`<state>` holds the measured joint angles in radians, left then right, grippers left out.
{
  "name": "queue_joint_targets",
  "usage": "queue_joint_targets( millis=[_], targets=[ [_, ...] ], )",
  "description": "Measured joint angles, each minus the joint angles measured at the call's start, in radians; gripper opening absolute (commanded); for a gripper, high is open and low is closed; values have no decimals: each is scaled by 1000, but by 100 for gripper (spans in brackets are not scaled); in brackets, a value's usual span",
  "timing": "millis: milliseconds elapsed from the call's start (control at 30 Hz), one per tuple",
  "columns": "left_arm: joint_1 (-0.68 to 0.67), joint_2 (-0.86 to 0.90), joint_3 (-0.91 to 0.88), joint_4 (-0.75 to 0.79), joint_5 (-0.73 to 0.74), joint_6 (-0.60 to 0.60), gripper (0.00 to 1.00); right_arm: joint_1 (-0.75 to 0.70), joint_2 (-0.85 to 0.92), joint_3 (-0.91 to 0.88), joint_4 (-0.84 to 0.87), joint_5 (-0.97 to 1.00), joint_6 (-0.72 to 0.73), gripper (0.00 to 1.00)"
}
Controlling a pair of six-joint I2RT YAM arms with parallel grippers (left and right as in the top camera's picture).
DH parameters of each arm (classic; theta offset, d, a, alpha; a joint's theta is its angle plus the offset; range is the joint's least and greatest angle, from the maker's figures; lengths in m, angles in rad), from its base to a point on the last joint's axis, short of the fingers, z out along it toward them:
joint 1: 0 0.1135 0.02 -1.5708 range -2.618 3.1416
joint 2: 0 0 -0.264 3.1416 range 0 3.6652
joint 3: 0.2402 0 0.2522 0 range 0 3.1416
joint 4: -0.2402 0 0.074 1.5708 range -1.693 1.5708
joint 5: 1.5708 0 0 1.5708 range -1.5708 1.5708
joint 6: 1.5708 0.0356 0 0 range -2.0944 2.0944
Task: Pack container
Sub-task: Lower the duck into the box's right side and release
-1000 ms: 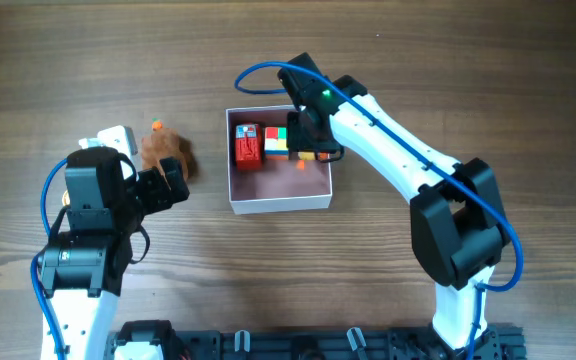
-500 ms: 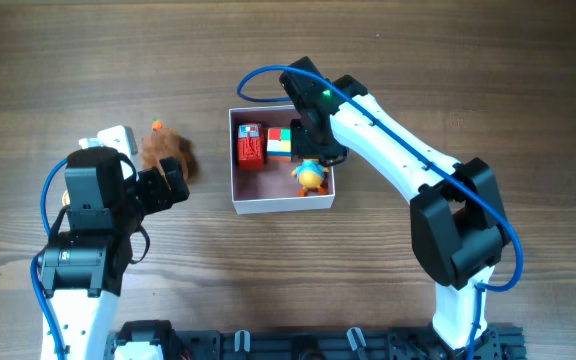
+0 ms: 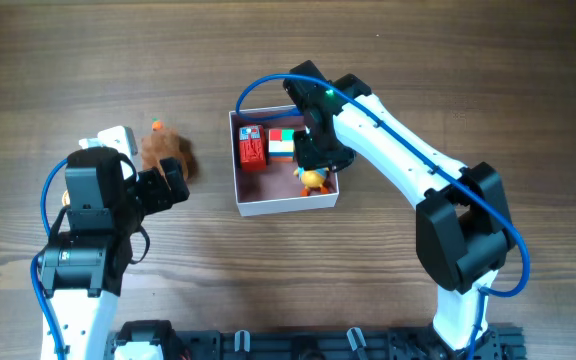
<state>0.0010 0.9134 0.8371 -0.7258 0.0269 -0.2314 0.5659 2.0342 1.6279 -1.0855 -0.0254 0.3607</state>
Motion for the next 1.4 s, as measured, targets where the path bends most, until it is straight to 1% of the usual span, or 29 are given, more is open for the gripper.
queue_joint_targets(
  millis=[100,167,233,267,300,500,900,1100,1200,1267,1400],
  targets=[
    [0,0,0,0,0,0,100,0,-5,-59,57,-1,12,34],
    [0,0,0,0,0,0,100,0,-5,-109,81,-1,19,27],
    [0,0,0,0,0,0,100,0,-5,-127,97,-1,26,17],
    [0,0,0,0,0,0,100,0,-5,-128,102,-1,29,8],
    [0,0,0,0,0,0,100,0,-5,-128,111,-1,28,4],
    [0,0,0,0,0,0,100,0,-5,-130,156,1,35,4],
    [0,0,0,0,0,0,100,0,-5,-132,256,95,38,4],
    [0,0,0,0,0,0,100,0,-5,-132,267,98,38,4],
    [0,0,0,0,0,0,100,0,-5,-134,319,98,34,4],
    [0,0,0,0,0,0,100,0,-5,-135,385,99,26,4],
    [0,0,0,0,0,0,100,0,-5,-135,436,108,18,4]
  ],
)
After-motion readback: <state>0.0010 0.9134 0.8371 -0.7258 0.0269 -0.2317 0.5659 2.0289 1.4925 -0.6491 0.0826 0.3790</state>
